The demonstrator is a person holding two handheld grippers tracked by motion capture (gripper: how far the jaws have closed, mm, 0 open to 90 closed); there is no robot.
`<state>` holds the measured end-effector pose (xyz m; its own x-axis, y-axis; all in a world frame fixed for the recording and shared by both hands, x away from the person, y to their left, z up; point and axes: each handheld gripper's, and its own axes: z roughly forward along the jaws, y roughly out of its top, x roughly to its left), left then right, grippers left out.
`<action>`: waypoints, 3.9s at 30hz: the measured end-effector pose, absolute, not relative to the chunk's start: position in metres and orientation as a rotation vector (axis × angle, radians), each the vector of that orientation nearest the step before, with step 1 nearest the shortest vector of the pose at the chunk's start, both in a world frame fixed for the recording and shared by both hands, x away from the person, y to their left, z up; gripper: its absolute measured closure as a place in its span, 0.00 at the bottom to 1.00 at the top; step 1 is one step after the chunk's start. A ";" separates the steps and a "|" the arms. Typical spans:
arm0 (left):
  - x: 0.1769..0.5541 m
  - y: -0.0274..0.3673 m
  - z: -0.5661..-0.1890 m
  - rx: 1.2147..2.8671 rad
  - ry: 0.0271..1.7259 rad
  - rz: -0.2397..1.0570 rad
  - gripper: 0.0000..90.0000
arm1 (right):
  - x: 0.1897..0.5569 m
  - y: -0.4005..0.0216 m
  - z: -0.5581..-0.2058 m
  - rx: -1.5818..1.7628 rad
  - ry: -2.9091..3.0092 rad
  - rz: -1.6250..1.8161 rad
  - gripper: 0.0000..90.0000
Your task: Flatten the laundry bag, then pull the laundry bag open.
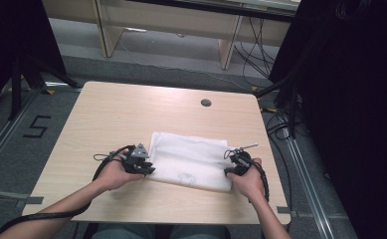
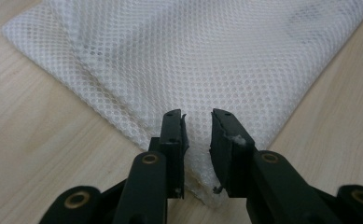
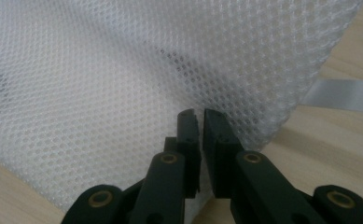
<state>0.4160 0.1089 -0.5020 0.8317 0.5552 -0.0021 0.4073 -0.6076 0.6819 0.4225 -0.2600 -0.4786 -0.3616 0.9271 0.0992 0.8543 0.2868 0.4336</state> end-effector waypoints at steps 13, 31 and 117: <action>0.402 0.121 -0.500 2.380 0.667 0.327 0.85 | 0.433 -0.239 -0.480 1.612 2.402 0.638 0.94; 0.386 0.154 -0.488 2.315 0.756 0.301 0.82 | 0.423 -0.229 -0.457 1.512 2.378 0.898 0.81; 0.390 0.066 -0.506 2.350 0.544 0.212 0.71 | 0.500 -0.144 -0.449 1.240 2.542 0.730 1.00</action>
<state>0.3897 0.0656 -0.5062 0.8981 0.4398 0.0004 0.3246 -0.6634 0.6742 0.4996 -0.1439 -0.4485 -0.6198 0.7845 0.0192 0.6751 0.5206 0.5227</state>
